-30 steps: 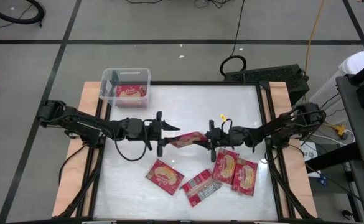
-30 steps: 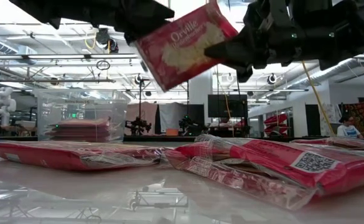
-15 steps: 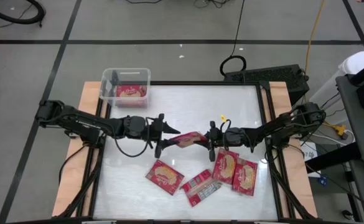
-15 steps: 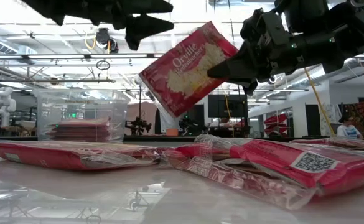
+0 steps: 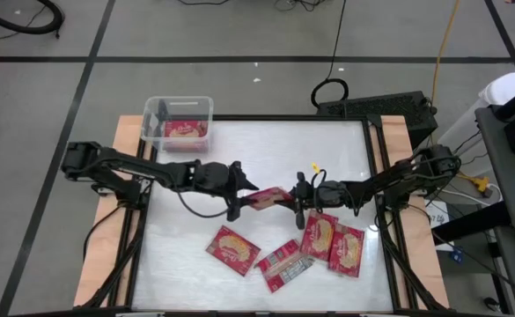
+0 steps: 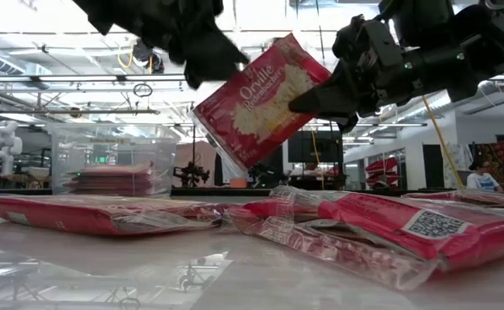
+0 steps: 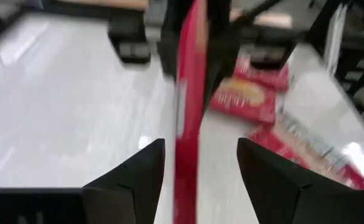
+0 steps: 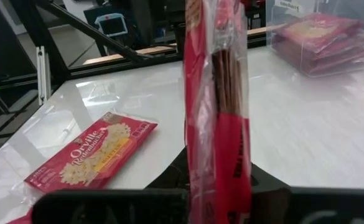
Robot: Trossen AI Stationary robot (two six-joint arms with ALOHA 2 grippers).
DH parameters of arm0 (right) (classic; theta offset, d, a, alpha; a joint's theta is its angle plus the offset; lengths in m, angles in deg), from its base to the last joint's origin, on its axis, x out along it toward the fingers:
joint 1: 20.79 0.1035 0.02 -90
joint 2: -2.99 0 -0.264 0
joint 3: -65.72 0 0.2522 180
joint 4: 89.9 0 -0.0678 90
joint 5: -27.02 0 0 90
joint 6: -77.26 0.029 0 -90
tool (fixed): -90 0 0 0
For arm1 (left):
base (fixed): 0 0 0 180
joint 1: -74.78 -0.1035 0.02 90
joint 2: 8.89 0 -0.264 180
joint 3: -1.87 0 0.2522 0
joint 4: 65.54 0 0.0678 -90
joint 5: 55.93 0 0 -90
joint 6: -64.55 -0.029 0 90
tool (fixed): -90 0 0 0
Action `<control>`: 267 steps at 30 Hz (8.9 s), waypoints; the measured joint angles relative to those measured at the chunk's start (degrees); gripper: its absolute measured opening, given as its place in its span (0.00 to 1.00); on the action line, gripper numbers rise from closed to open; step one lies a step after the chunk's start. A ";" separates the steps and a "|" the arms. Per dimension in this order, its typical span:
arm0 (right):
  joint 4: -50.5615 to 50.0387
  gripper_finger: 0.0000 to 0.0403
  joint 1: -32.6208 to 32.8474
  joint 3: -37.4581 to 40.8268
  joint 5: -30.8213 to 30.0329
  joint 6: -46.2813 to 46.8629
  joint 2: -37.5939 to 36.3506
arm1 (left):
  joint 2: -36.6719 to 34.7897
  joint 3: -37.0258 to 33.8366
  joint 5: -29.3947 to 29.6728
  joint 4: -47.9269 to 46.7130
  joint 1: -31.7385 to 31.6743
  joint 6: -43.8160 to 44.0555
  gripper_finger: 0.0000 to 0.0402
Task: Sort popcorn bags into baskets
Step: Put the red popcorn bag into the transparent container
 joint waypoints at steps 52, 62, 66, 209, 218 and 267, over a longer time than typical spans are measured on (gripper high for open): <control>-0.57 0.32 -5.75 2.31 -7.60 -12.06 -0.63 | -15.22 17.29 1.68 -57.73 -19.47 -17.35 0.04; 0.25 0.32 -5.75 3.13 -7.52 -12.16 -0.63 | -15.09 29.67 13.30 -72.59 -28.08 -27.54 0.05; 0.39 0.32 -5.13 3.13 -7.47 -12.06 -0.63 | -14.94 29.93 16.87 -73.49 -32.31 -32.35 0.04; -79.76 0.59 -8.18 -21.24 34.51 -39.48 -0.17 | -13.90 -17.44 17.68 11.66 7.73 1.78 0.11; -74.56 0.57 -11.11 -15.79 37.47 -42.50 -0.17 | -13.90 -17.44 17.68 11.63 5.57 2.29 0.11; -80.69 0.06 -14.58 -14.64 23.80 -24.13 -12.87 | 6.06 -15.70 14.88 40.43 3.70 1.40 0.11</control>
